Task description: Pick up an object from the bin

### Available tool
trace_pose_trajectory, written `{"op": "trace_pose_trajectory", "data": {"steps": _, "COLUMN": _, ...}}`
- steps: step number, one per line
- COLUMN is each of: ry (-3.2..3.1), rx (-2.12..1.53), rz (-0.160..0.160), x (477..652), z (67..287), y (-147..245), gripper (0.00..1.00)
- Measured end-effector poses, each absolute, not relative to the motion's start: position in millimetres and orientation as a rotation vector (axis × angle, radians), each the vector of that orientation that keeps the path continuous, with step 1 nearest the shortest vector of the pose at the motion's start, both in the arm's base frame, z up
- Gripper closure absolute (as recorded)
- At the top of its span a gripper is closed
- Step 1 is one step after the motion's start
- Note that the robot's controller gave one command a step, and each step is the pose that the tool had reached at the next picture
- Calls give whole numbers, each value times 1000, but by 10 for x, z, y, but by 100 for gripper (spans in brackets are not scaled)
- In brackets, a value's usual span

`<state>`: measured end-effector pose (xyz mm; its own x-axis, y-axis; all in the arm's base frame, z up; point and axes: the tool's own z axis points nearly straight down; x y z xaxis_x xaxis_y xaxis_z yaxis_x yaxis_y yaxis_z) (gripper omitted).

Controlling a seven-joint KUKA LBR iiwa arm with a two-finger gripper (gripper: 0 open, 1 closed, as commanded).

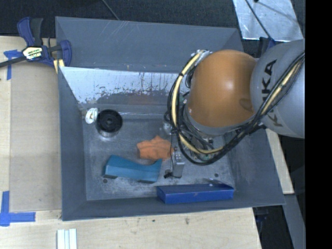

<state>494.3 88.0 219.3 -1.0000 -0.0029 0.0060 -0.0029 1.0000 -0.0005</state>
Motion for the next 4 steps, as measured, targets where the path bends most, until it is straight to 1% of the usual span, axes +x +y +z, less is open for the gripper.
{"op": "trace_pose_trajectory", "data": {"steps": 2, "ry": -3144, "rx": 4, "rz": -1, "x": 4959, "z": 2236, "y": 878, "gripper": 0}}
{"op": "trace_pose_trajectory", "data": {"steps": 3, "ry": -3145, "rx": -1, "rz": -2, "x": 4973, "z": 2014, "y": 393, "gripper": 0}}
{"op": "trace_pose_trajectory", "data": {"steps": 4, "ry": -3138, "rx": -260, "rz": 1, "x": 5137, "z": 1499, "y": 334, "gripper": 0}}
